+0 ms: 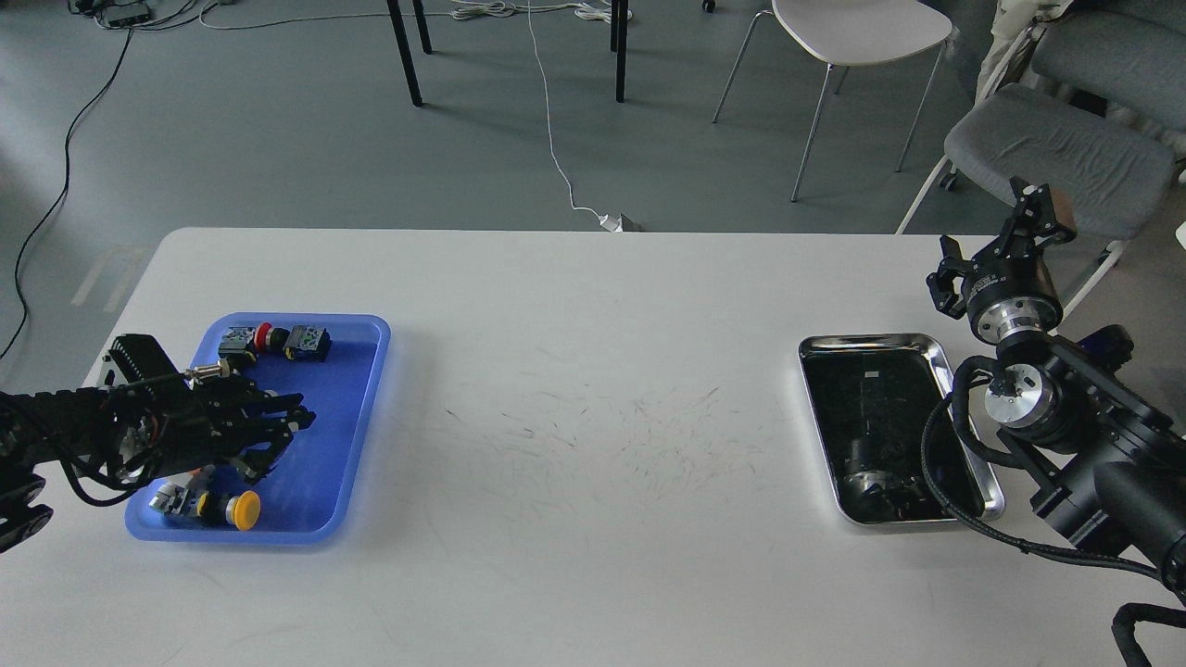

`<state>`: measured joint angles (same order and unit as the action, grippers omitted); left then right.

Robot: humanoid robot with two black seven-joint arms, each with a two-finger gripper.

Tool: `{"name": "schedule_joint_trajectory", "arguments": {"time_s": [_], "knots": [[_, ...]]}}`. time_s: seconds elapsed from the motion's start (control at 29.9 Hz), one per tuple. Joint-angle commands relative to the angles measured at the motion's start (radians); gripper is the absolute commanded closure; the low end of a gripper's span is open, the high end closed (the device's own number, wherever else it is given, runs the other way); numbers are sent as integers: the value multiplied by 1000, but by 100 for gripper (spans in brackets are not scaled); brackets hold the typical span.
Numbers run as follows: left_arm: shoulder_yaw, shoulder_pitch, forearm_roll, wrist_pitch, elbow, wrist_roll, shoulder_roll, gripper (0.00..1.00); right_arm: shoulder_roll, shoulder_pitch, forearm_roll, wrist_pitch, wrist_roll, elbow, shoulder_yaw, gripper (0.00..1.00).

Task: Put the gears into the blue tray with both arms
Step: 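Carry the black ring with the left gripper into the blue tray, then release the black ring in the blue tray and lift the left gripper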

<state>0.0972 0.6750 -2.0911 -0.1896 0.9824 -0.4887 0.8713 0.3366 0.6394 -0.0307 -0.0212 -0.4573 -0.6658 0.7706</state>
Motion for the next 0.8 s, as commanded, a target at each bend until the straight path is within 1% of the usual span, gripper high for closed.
{"name": "schedule_joint_trajectory", "arguments": {"time_s": [0.0,0.1,0.23,0.77], "knots": [[-1,-15,0,-1,1,0,1,90,4,0,0,0,0,0,-1,1],[1,-21,3,-2,1,0,3,90,4,0,0,0,0,0,-11,1],[-1,-35,14,-24,1,0,25,90,4,0,0,0,0,0,-20,1],[-1,-66,14,-34,22,0,37,86,1,2,-3,-2,0,5,-22,1]]}}
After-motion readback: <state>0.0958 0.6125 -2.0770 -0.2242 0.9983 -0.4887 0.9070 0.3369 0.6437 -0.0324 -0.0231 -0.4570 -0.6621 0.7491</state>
